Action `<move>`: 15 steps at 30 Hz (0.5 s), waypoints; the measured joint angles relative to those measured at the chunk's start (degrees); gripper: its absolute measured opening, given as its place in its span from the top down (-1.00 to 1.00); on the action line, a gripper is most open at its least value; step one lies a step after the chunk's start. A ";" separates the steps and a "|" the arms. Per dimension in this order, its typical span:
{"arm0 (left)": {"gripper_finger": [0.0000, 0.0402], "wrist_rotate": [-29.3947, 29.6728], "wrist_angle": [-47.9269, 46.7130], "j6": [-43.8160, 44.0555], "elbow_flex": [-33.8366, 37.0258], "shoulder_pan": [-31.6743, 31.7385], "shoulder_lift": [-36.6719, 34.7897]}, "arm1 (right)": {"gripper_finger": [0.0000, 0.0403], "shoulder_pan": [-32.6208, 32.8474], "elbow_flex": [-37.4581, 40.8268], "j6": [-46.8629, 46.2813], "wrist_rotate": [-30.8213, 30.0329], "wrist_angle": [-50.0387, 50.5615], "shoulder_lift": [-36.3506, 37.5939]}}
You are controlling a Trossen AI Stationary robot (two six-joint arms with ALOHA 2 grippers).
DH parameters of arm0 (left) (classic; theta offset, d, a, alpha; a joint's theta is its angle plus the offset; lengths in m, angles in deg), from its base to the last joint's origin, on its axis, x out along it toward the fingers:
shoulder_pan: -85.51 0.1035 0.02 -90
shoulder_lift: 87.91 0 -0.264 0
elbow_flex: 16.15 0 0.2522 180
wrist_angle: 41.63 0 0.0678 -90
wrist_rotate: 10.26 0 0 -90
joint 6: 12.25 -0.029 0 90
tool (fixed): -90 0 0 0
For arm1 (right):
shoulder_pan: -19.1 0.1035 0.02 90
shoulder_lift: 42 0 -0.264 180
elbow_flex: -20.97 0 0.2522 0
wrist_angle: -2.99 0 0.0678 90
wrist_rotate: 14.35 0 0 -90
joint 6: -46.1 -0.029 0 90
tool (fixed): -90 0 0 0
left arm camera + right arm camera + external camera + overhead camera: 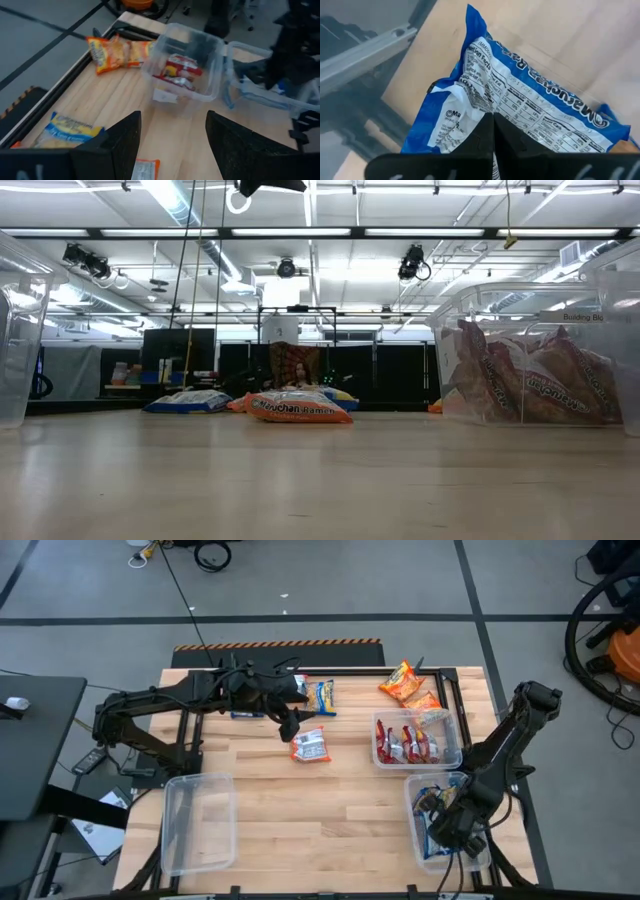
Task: Sort Maruchan noodles
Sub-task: Adjust the blue noodle packs in container
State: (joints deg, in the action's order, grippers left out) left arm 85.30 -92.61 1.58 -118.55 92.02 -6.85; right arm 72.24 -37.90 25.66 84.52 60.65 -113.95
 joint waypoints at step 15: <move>-0.13 -2.43 16.11 -5.29 0.02 -7.25 8.95 | 0.98 -14.04 -1.46 -14.46 5.89 1.47 24.31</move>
State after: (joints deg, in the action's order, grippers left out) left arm 82.87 -76.50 -3.71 -118.53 84.77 2.10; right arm 58.20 -39.36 11.19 90.41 62.13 -89.64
